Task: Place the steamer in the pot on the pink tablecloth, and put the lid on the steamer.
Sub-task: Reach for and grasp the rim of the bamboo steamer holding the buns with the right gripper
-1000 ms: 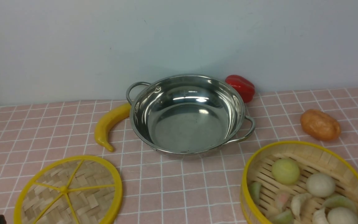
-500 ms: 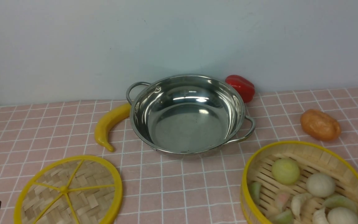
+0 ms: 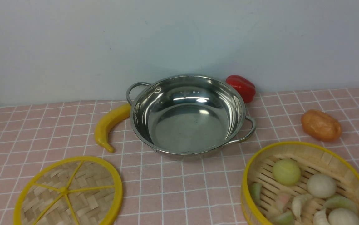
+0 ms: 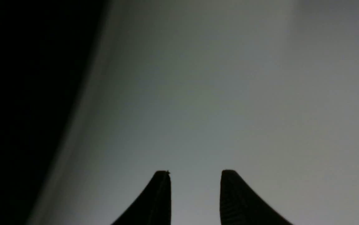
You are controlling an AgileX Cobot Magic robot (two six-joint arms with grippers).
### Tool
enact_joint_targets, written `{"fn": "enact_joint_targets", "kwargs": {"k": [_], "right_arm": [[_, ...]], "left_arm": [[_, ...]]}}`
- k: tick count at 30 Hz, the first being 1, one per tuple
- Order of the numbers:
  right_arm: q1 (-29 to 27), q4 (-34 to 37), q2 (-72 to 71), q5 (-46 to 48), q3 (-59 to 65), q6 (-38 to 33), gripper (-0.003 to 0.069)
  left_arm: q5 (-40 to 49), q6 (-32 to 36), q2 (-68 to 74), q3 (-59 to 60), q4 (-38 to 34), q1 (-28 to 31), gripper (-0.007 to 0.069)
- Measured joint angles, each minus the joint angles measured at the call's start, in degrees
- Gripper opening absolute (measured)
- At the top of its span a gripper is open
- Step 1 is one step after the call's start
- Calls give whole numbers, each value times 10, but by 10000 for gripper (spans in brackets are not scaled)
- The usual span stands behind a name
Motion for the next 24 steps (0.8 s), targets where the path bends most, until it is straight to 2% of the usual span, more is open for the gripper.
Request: {"fn": "enact_joint_targets", "kwargs": {"k": [1, 2, 3, 4, 6, 7, 8, 9, 10, 11, 12, 13, 14, 15, 17, 19, 21, 23, 24], "right_arm": [[0, -9, 9, -33, -45, -55, 243], [0, -12, 17, -36, -69, -82, 243], [0, -18, 30, -26, -107, -156, 243], [0, -19, 32, -21, -114, -167, 243], [0, -44, 77, 86, -218, -344, 243], [0, -49, 94, 133, -240, -395, 243], [0, -53, 98, 146, -254, -407, 243], [0, -62, 144, 269, -313, -509, 243], [0, -63, 162, 313, -334, -538, 243], [0, -68, 205, 415, -378, -593, 243], [0, -68, 212, 429, -384, -599, 243], [0, -71, 266, 542, -431, -629, 243], [0, -71, 272, 555, -431, -632, 243], [0, -75, 320, 648, -460, -633, 243], [0, -98, 391, 768, -490, -600, 243], [0, -124, 433, 834, -504, -557, 243], [0, -227, 527, 965, -517, -453, 243], [0, -263, 554, 996, -517, -414, 243], [0, -330, 605, 1049, -517, -365, 243]], "left_arm": [[-46, 8, 0, -29, 27, 0, 243], [-78, 23, 5, -54, 57, 0, 243], [-106, 48, 13, -82, 99, 0, 243], [-109, 52, 18, -87, 107, 0, 243], [-98, 114, 57, -151, 219, 0, 243], [-73, 125, 76, -170, 249, 0, 243], [-66, 130, 81, -179, 264, 0, 243], [10, 140, 120, -213, 318, 0, 243], [69, 145, 142, -236, 341, 0, 243], [135, 148, 180, -264, 369, 0, 243], [163, 148, 186, -269, 373, 0, 243], [278, 150, 247, -306, 399, 0, 243], [292, 150, 254, -306, 399, 0, 243], [392, 152, 303, -331, 413, 0, 243], [517, 154, 372, -357, 421, 0, 243], [590, 155, 410, -370, 423, 0, 243], [688, 166, 494, -381, 427, 0, 243], [710, 172, 517, -382, 427, 0, 243], [732, 183, 547, -382, 428, 0, 243]]}}
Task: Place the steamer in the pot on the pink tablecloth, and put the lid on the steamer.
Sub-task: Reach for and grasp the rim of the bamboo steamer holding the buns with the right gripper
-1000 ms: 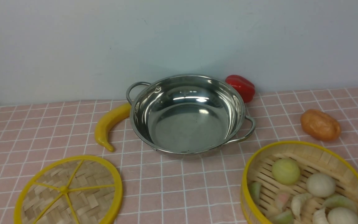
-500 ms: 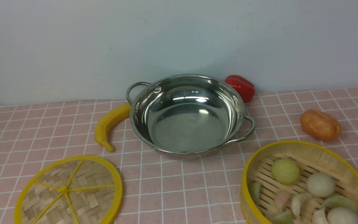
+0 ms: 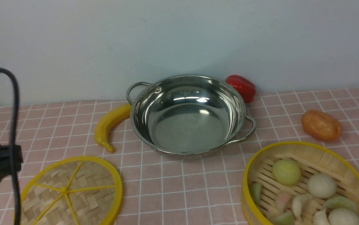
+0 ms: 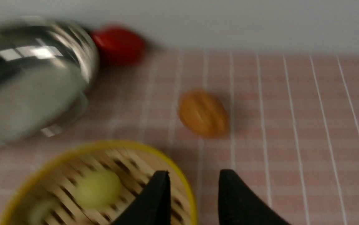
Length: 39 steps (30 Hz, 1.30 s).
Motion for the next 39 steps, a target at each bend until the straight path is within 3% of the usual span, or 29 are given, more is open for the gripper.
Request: {"fn": "enact_joint_targets", "kwargs": {"k": [4, 10, 16, 32, 35, 37, 39], "right_arm": [[0, -65, 109, 37, 0, 41, 243], [0, -8, 223, 4, 24, -12, 243], [0, 9, 295, -46, 41, -20, 243], [0, 50, 374, -121, 55, -63, 242], [0, 52, 387, -129, 57, -63, 200], [0, 52, 387, -128, 57, -65, 94], [0, 43, 383, -118, 57, -74, 50]], "left_arm": [[18, 26, 60, 0, 1, 0, 243], [2, 32, 103, 0, 3, 0, 243], [-18, 32, 106, 0, 3, 0, 243], [-40, 33, 106, 0, 3, 0, 243], [-41, 33, 106, 0, 3, 0, 243], [-41, 33, 106, 0, 3, 0, 243], [-41, 33, 106, 0, 3, 0, 243]]}}
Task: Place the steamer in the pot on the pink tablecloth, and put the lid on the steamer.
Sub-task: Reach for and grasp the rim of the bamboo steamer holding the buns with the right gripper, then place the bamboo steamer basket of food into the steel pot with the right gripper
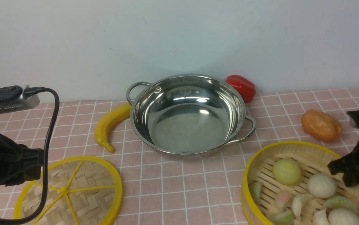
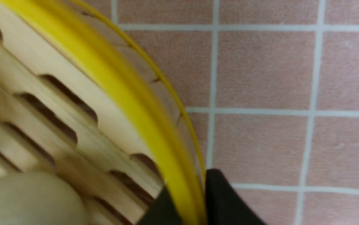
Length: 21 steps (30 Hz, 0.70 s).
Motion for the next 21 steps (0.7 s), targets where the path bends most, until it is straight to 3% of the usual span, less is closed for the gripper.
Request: {"fn": "enact_joint_targets", "kwargs": {"k": [6, 13, 17, 21], "right_arm": [[0, -3, -28, 81, -22, 6, 51], [0, 2, -94, 223, -151, 4, 51], [16, 37, -85, 256, -293, -8, 51], [74, 57, -14, 259, -434, -3, 51]], "left_arm": [[-6, 1, 0, 0, 0, 0, 243], [-14, 2, 0, 0, 0, 0, 243], [-15, 4, 0, 0, 0, 0, 243], [-15, 17, 0, 0, 0, 0, 243]]}}
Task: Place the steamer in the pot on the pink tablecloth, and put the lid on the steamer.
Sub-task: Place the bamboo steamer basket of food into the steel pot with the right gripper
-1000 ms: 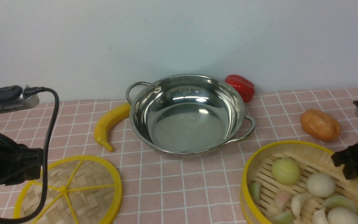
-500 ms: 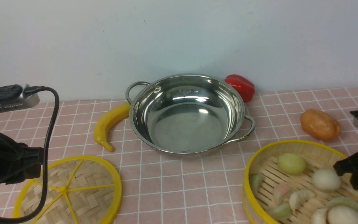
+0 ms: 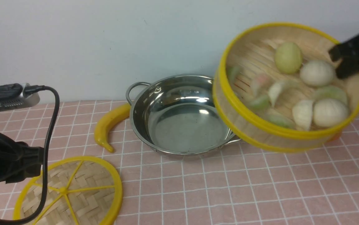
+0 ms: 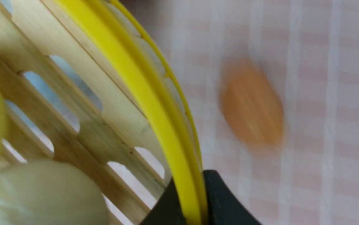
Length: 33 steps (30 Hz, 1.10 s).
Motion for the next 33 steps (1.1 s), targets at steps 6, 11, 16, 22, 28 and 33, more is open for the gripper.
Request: {"fn": "enact_joint_targets", "kwargs": {"k": [6, 11, 16, 22, 28, 33], "right_arm": [[83, 14, 180, 13, -226, 31, 51], [118, 8, 352, 13, -398, 63, 51], [119, -3, 421, 15, -438, 75, 51], [120, -18, 477, 19, -440, 75, 51], [120, -10, 497, 10, -443, 84, 51], [120, -9, 498, 10, -444, 84, 52]], "left_arm": [[0, 10, 0, 1, 0, 0, 243], [0, 12, 0, 1, 0, 0, 243], [0, 12, 0, 1, 0, 0, 243], [0, 12, 0, 1, 0, 0, 243], [-1, 12, 0, 1, 0, 0, 243], [0, 12, 0, 1, 0, 0, 243]]}}
